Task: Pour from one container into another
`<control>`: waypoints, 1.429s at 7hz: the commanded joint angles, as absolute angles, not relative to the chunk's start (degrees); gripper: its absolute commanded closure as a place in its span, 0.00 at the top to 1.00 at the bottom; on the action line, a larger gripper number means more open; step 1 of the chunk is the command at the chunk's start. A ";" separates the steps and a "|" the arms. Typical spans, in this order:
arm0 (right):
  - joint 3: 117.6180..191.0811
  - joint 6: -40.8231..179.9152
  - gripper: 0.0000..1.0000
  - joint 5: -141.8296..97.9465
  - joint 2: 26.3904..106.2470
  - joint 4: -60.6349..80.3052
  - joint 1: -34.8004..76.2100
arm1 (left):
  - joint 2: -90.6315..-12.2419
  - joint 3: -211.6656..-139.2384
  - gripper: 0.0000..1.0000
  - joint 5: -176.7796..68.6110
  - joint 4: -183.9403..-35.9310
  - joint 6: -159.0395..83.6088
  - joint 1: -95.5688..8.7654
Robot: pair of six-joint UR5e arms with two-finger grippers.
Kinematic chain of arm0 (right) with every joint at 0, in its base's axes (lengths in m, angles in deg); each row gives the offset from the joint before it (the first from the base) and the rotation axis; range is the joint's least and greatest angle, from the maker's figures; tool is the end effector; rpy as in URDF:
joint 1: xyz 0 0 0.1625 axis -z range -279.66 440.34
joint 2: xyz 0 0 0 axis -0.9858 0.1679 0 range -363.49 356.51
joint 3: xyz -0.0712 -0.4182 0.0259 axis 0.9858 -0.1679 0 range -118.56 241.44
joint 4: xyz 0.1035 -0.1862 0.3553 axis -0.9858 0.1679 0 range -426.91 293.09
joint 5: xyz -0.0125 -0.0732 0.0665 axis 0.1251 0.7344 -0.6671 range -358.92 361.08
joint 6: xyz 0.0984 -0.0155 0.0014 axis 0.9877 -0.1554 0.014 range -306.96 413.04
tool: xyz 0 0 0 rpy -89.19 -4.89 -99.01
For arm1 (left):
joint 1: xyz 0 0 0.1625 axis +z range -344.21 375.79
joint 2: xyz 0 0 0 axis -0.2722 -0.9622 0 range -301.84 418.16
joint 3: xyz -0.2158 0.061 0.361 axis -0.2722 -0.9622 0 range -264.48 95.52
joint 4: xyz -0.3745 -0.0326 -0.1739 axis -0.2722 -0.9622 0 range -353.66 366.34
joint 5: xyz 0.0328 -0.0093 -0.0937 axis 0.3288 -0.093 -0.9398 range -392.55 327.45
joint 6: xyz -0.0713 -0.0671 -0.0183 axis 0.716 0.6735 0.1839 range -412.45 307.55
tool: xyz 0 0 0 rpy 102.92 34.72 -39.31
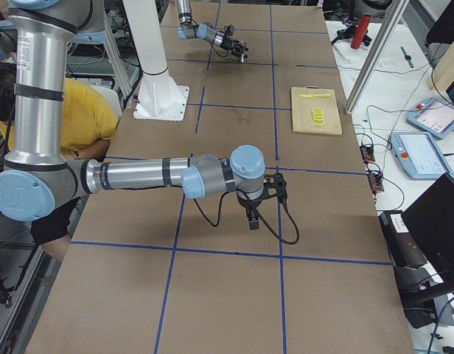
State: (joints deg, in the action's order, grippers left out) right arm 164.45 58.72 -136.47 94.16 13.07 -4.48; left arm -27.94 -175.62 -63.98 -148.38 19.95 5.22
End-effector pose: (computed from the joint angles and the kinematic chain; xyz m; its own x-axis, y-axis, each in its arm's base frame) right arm 0.0191 -0.4514 0.5855 0.6599 -0.1596 0.7342 0.0220 0.9809 0.1935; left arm 0.4077 -0.2982 0.5418 0.6933 0.0309 -0.7200 0.6571 0.3830 0.6492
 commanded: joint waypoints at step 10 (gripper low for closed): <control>164.36 58.58 1.00 -136.38 92.76 13.07 -4.48 | -26.84 -180.38 0.00 -64.02 -168.73 -0.66 3.49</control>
State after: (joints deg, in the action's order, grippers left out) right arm 164.31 58.66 -136.38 93.46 13.07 -4.48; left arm -26.98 -180.96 -63.93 -160.18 2.52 3.76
